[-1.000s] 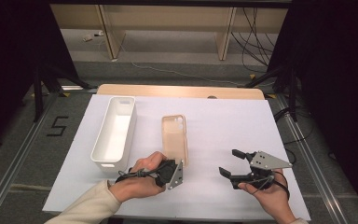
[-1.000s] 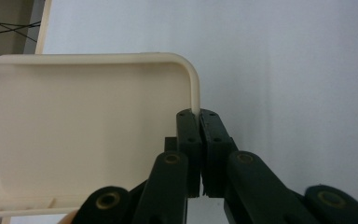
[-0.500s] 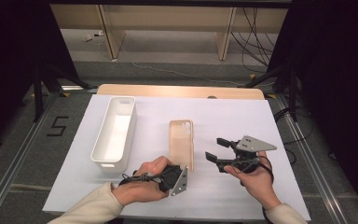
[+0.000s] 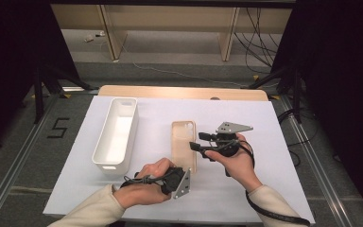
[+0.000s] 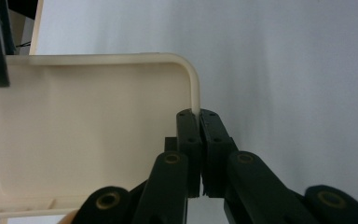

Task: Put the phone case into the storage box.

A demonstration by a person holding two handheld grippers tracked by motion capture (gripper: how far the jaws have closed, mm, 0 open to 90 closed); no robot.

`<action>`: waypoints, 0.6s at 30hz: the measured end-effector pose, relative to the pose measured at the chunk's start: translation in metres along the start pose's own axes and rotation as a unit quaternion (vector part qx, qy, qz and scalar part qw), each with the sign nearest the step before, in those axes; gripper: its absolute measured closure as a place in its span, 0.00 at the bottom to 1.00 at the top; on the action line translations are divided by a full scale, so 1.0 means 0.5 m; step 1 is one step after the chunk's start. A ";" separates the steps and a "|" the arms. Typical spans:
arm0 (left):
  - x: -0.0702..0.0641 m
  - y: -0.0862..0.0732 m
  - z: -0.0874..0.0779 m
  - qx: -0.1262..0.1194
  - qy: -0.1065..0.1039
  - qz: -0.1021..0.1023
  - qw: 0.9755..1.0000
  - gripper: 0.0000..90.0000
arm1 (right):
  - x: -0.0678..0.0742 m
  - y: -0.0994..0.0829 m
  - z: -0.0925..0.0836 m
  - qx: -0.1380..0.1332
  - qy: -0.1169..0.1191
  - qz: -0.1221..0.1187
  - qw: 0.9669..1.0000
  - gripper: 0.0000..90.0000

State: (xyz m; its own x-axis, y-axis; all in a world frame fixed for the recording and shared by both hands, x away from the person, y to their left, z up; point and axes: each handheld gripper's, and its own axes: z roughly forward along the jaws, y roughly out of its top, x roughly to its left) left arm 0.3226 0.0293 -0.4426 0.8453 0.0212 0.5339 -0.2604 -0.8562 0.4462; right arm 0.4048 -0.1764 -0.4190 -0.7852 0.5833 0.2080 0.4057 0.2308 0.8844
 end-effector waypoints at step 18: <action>-0.003 0.008 0.006 -0.004 -0.002 0.008 1.000 0.98 | -0.004 0.008 0.011 0.007 0.013 0.024 1.000 0.75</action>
State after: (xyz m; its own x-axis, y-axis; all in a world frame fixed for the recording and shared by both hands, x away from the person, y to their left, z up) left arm 0.3216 0.0242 -0.4434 0.8431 0.0061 0.5376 -0.2769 -0.8521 0.4440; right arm 0.4104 -0.1726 -0.4182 -0.7761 0.5741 0.2608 0.4497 0.2141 0.8671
